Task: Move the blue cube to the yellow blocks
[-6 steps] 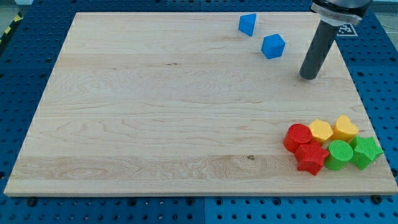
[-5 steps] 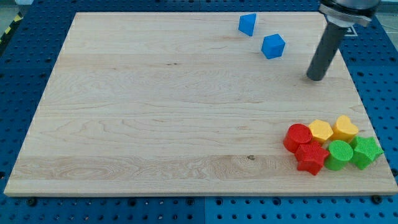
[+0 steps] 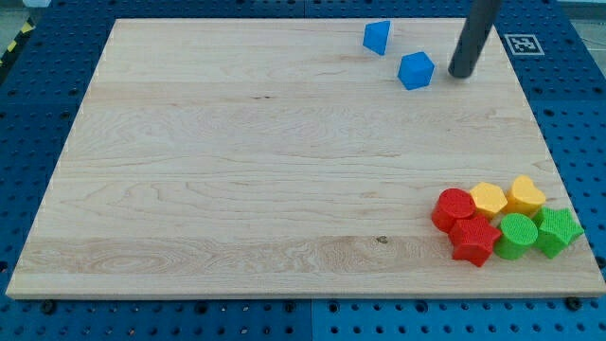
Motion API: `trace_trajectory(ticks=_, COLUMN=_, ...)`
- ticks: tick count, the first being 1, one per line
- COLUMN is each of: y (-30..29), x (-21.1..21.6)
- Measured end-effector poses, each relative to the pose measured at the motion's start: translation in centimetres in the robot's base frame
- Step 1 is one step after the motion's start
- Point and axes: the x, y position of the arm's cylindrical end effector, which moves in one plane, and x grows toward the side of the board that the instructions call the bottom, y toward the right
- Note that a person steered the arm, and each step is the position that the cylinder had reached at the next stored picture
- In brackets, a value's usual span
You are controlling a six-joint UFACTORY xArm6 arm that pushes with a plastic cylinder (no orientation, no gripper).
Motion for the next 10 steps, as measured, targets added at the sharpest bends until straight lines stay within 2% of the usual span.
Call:
trace_trajectory(ticks=1, y=-2.0, x=-3.9)
trace_trajectory(ticks=2, y=-6.3, x=-3.3)
trace_trajectory(ticks=4, y=-5.6, x=2.7)
trace_trajectory(ticks=6, y=-5.9, x=3.9)
trace_trajectory(ticks=7, y=-6.0, x=7.2)
trace_trajectory(ticks=10, y=-5.2, x=12.8)
